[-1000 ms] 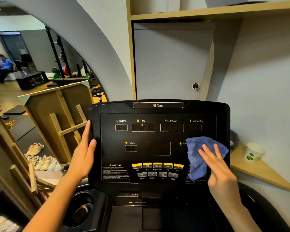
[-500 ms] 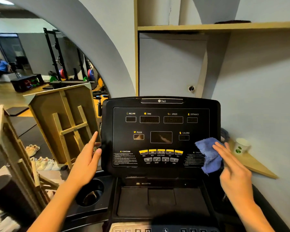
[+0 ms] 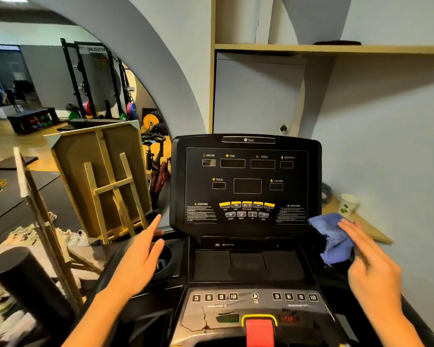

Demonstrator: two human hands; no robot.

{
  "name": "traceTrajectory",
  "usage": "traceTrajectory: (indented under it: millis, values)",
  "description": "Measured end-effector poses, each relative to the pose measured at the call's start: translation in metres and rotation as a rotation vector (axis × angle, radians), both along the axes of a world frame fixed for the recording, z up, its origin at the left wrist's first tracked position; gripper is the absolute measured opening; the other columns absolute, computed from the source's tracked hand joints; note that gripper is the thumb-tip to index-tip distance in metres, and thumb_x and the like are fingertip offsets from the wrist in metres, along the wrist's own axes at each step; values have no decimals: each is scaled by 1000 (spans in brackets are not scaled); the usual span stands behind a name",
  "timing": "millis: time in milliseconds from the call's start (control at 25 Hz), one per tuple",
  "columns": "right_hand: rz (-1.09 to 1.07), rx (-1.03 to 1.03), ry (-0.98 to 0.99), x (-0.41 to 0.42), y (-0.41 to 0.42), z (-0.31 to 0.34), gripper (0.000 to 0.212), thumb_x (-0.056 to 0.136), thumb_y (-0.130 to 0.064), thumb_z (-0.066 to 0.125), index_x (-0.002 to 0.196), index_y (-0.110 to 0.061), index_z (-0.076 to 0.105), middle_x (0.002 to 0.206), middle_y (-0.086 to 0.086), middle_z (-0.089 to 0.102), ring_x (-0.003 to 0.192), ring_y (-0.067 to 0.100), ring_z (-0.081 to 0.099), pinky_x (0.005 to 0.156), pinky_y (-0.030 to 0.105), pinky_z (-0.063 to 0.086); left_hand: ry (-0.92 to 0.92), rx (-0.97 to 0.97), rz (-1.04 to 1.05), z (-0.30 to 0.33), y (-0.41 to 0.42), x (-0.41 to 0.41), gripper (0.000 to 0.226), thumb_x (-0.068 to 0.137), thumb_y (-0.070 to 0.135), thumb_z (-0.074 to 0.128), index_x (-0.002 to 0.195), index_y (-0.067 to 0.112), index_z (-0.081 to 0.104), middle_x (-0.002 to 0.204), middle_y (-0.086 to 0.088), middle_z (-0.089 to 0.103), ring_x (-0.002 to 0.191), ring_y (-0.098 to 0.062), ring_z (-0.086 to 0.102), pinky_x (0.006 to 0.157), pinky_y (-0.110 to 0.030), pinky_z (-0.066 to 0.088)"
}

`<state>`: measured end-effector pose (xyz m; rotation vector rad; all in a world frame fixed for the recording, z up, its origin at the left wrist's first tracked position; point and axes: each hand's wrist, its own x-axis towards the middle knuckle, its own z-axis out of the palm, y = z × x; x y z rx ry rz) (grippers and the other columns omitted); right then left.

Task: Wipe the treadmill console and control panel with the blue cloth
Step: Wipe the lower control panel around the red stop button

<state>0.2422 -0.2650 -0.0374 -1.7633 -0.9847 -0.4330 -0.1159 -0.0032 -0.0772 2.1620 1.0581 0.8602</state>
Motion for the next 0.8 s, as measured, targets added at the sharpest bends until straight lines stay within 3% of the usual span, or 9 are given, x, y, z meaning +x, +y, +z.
traceTrajectory:
  millis: [160,400,520,600,720,800]
  values:
    - [-5,-8,42,-4,-16,-5,71,81,31,47,129,-16,66,145,6,55,124,-28,36,100,-3,28,-5,-35,28,-6,-19,-6,59,99,37,45,151,49,18,141,11,51,123,-11,54,107,-43,43]
    - [52,-101,49,2,-35,-28,63,84,30,47,131,-7,64,146,-5,49,134,-12,40,108,5,30,15,-93,18,-25,-48,-5,57,100,36,45,152,41,24,134,13,54,120,-6,54,106,-37,43]
    - [107,-132,103,1,-47,-45,57,86,28,46,131,-2,63,144,10,53,134,-13,38,109,7,29,67,-101,30,-42,-67,-2,55,101,34,44,153,38,24,136,14,49,122,-5,50,104,-29,37]
    - [144,-146,172,1,-54,-57,54,89,26,46,132,-1,62,143,10,52,134,-12,39,108,6,29,102,-102,44,-52,-79,-1,55,101,34,44,152,40,23,136,14,49,123,-5,47,104,-29,36]
    - [165,-198,289,2,-68,-79,52,92,22,46,135,-3,59,145,5,49,128,-23,37,106,2,28,111,-141,56,-71,-98,1,55,101,30,44,151,41,25,134,10,54,123,-9,51,103,-32,38]
    - [166,-238,342,2,-76,-93,47,93,17,50,137,0,56,142,4,49,123,-19,44,101,-2,29,109,-144,63,-80,-112,2,54,101,27,46,150,38,28,133,10,53,122,-8,49,102,-31,37]
